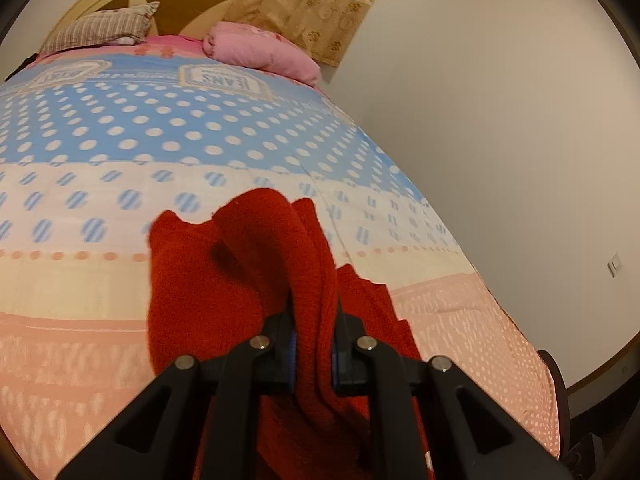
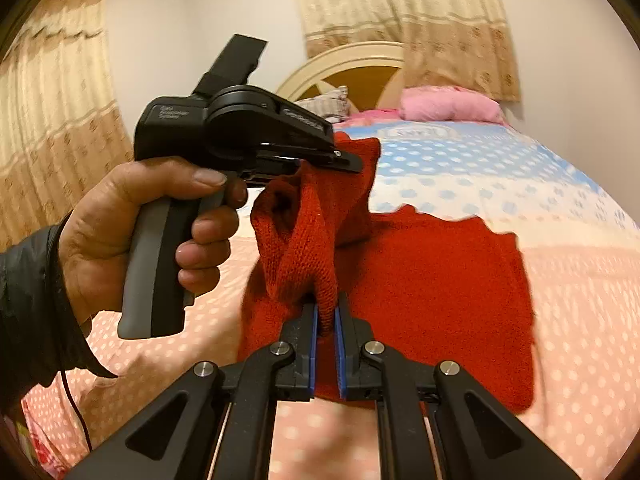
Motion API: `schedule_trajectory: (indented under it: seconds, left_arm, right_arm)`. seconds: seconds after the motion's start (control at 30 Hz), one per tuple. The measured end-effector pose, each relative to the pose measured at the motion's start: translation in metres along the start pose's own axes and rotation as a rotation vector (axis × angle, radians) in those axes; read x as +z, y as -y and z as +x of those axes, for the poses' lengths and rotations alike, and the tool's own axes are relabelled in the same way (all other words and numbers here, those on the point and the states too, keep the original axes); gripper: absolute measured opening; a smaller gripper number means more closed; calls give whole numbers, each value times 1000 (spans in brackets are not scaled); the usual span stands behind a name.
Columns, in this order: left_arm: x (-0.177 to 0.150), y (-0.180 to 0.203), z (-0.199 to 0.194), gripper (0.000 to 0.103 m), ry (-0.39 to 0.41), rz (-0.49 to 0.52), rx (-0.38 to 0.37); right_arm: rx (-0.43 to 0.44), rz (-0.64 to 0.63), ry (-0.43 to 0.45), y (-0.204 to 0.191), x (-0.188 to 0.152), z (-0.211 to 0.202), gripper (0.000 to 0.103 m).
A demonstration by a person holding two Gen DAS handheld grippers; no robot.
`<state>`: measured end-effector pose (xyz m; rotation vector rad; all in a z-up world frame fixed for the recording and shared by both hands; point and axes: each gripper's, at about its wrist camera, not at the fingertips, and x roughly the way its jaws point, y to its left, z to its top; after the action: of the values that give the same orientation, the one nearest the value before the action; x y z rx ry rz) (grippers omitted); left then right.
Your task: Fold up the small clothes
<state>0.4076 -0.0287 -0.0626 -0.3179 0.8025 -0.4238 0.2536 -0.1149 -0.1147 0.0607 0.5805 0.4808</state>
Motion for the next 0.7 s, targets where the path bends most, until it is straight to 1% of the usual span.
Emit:
schedule_trajectory:
  seconds: [0.17, 0.3, 0.5, 0.6, 0.67, 0.7]
  left_arm:
    - [0, 23, 23, 12, -30, 27, -16]
    - [-1, 41, 37, 12, -46, 64, -23]
    - [-10, 63, 64, 12, -78, 135, -4]
    - [-18, 76, 69, 15, -67, 207, 7]
    - [-24, 85, 62, 24, -43, 243, -5]
    - [-26, 88, 54, 26, -19, 255, -16]
  right_arm:
    - [-11, 81, -5, 27, -7, -6, 7]
    - [-15, 137, -8, 40, -13, -12, 7]
    - [-20, 239, -35, 66, -28, -19, 7]
    - [-15, 306, -54, 80, -39, -20, 7]
    - [-14, 330, -59, 86, -42, -22, 7]
    - [-16, 337, -59, 88, -43, -24, 7]
